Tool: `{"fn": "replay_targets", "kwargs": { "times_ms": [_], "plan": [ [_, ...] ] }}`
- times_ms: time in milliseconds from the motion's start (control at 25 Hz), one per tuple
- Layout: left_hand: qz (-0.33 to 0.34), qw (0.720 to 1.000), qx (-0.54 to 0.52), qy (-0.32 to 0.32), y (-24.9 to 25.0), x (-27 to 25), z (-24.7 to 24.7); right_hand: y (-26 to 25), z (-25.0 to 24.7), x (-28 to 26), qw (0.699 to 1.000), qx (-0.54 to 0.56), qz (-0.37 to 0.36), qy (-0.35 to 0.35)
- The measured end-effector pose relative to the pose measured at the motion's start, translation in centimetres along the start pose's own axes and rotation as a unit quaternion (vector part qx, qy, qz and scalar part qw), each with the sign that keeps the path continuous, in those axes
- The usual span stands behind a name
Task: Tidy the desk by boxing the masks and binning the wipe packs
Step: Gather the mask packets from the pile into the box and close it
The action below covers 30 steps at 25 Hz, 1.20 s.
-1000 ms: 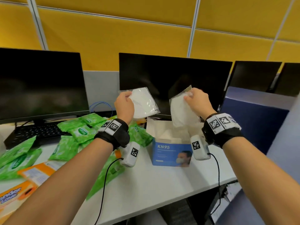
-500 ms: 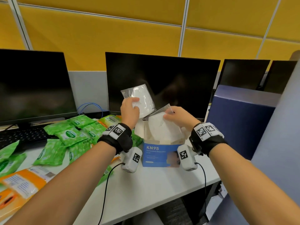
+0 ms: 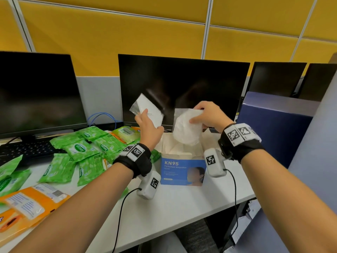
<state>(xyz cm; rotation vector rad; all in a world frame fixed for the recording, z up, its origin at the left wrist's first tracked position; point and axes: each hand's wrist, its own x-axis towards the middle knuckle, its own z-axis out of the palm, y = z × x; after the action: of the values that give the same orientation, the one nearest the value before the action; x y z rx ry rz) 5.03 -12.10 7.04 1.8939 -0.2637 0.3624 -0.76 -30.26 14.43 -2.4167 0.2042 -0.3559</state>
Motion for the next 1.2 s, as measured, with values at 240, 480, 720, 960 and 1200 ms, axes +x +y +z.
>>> {"fn": "replay_targets", "kwargs": {
  "times_ms": [240,480,720,960,1200],
  "plan": [
    [0.011,0.996,-0.044,0.071,0.8,0.5,-0.5,-1.9,0.5,2.5,0.982,-0.157,0.024,-0.107],
    [0.032,0.998,-0.022,0.040,2.0,0.2,-0.2,-2.2,2.7,3.7,0.927,-0.310,0.046,-0.204],
    [0.022,1.000,-0.001,0.004,0.8,0.3,0.4,-3.8,1.4,5.4,0.932,-0.293,0.064,-0.201],
    [-0.027,0.999,0.014,-0.043,-0.4,-0.4,1.3,-2.2,6.7,4.2,0.909,-0.269,0.101,-0.300],
    [-0.072,0.995,-0.051,-0.051,-0.8,-0.1,0.7,0.0,9.5,3.2,0.943,-0.120,0.090,-0.296]
  ]
}}
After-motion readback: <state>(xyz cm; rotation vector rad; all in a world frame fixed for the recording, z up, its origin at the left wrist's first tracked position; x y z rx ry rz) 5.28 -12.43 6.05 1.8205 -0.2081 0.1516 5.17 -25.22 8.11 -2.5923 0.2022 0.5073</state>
